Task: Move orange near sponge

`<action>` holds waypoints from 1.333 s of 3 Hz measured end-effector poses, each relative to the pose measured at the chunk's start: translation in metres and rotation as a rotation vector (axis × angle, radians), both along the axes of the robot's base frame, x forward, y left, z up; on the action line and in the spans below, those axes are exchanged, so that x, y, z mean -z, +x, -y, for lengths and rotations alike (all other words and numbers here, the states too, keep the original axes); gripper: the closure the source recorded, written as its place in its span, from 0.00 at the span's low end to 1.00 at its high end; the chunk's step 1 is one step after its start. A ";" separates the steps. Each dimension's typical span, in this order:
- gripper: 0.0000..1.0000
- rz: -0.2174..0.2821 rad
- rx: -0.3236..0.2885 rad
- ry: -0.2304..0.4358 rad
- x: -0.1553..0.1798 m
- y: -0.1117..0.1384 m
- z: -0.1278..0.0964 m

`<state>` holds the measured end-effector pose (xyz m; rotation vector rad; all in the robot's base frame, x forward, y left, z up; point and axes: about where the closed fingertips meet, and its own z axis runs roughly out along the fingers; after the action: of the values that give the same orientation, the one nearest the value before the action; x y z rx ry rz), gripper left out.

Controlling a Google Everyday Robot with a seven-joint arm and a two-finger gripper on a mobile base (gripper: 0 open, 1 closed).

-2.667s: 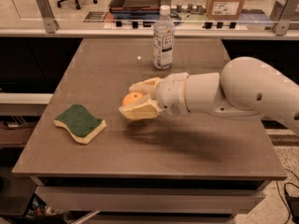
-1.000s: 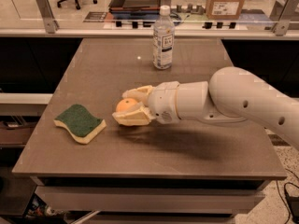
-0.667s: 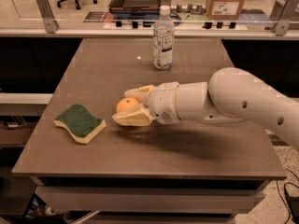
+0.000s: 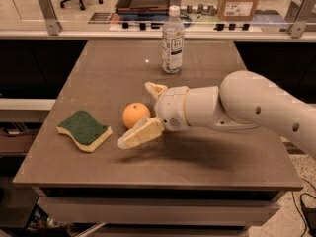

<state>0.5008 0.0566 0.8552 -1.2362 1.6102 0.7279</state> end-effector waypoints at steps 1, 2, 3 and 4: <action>0.00 0.020 -0.006 -0.020 -0.010 0.016 0.017; 0.00 0.058 -0.024 -0.049 -0.026 0.041 0.047; 0.00 0.105 -0.038 -0.062 -0.042 0.067 0.077; 0.00 0.151 0.001 -0.073 -0.061 0.084 0.112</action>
Offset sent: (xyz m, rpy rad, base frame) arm 0.0793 -0.0940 0.0523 -0.0820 -0.1142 0.0368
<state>0.5844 -0.0555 0.9165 -1.3114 1.5240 0.5651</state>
